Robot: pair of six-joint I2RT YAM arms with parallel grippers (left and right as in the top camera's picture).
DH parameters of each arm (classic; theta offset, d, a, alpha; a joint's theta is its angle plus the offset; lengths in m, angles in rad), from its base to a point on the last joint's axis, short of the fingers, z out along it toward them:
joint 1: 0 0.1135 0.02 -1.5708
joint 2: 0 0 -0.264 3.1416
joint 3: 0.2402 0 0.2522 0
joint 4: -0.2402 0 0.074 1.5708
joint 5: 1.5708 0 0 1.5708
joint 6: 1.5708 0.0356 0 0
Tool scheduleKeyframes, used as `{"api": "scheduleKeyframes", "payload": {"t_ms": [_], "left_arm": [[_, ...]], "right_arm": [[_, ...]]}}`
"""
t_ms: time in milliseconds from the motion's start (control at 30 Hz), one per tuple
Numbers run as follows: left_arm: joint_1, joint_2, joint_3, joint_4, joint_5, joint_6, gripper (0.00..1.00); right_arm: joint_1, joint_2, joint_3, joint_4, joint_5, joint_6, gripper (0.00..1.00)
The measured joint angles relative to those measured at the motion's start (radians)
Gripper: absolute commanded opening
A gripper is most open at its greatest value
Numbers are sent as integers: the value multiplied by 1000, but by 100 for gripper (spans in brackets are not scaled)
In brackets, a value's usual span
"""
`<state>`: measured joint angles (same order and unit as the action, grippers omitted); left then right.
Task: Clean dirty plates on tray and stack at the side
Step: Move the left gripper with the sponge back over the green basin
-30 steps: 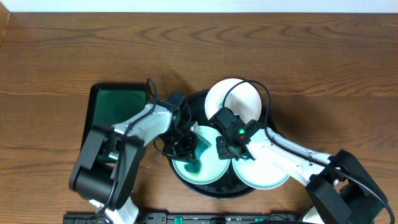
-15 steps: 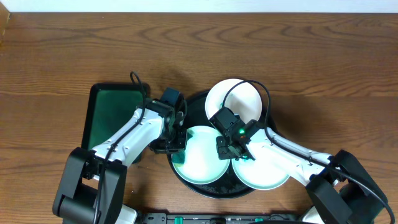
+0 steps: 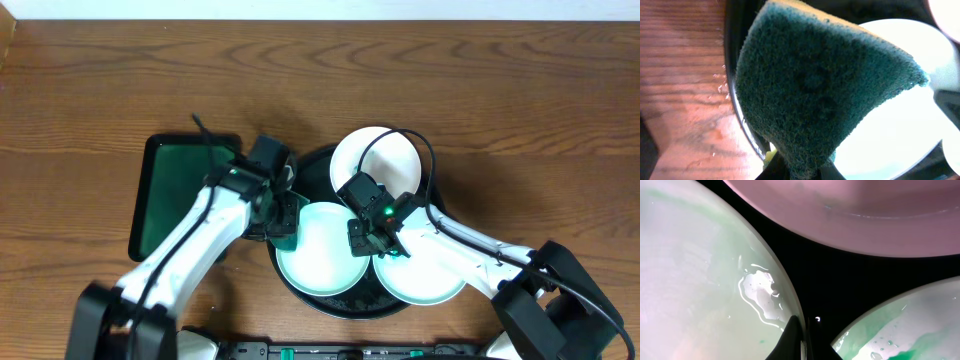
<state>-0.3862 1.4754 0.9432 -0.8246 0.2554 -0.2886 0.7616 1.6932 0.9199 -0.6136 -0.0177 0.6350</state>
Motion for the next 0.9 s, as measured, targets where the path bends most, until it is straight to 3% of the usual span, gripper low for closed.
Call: {"api": "scheduleKeyframes", "payload": {"t_ms": [200, 467, 700, 900], "left_arm": [[0, -151, 0, -90, -24, -8, 7], [6, -278, 0, -215, -288, -90, 7], [21, -322, 1, -222, -468, -163, 7], [80, -327, 58, -214, -533, -187, 7]], "right_arm": [[0, 0, 0, 1, -2, -19, 1], [0, 0, 0, 2, -7, -51, 1], [0, 0, 4, -2, -9, -71, 1], [0, -5, 19, -2, -9, -90, 1]]}}
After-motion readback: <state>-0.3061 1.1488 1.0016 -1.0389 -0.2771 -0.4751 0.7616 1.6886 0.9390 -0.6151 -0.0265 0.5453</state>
